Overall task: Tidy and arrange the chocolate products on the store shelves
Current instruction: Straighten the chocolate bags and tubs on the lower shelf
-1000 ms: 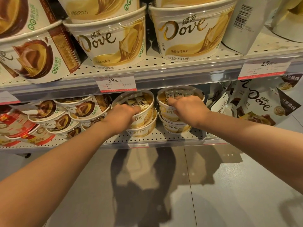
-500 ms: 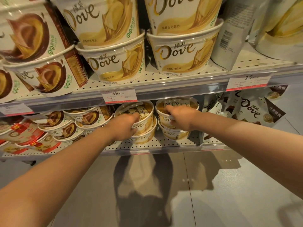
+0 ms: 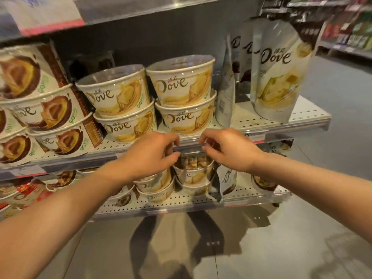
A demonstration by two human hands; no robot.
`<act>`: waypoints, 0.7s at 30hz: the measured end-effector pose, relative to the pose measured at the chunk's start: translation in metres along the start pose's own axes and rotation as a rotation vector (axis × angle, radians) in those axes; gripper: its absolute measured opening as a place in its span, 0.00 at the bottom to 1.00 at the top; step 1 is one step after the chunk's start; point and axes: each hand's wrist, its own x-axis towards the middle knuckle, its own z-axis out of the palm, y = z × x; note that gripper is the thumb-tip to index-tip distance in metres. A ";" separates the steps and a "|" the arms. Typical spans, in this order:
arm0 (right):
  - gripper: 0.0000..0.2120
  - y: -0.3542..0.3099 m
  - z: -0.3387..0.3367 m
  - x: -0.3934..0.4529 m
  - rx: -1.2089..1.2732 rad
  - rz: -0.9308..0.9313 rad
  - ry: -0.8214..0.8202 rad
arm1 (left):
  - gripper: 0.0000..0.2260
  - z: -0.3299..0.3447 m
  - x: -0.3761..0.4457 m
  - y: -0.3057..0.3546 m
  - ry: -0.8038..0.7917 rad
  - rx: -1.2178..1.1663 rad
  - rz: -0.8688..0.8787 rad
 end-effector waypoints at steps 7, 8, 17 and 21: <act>0.08 0.027 -0.084 -0.021 -0.012 0.022 0.552 | 0.06 -0.044 0.062 0.081 0.391 -0.140 -0.002; 0.10 0.032 -0.092 -0.023 -0.038 0.062 0.636 | 0.07 -0.045 0.073 0.088 0.457 -0.128 -0.006; 0.34 0.074 -0.129 -0.011 0.265 0.543 0.773 | 0.28 -0.049 0.142 0.112 0.507 -0.096 -0.305; 0.31 0.087 -0.133 -0.001 0.675 0.622 0.591 | 0.16 -0.056 0.149 0.110 0.469 -0.233 -0.342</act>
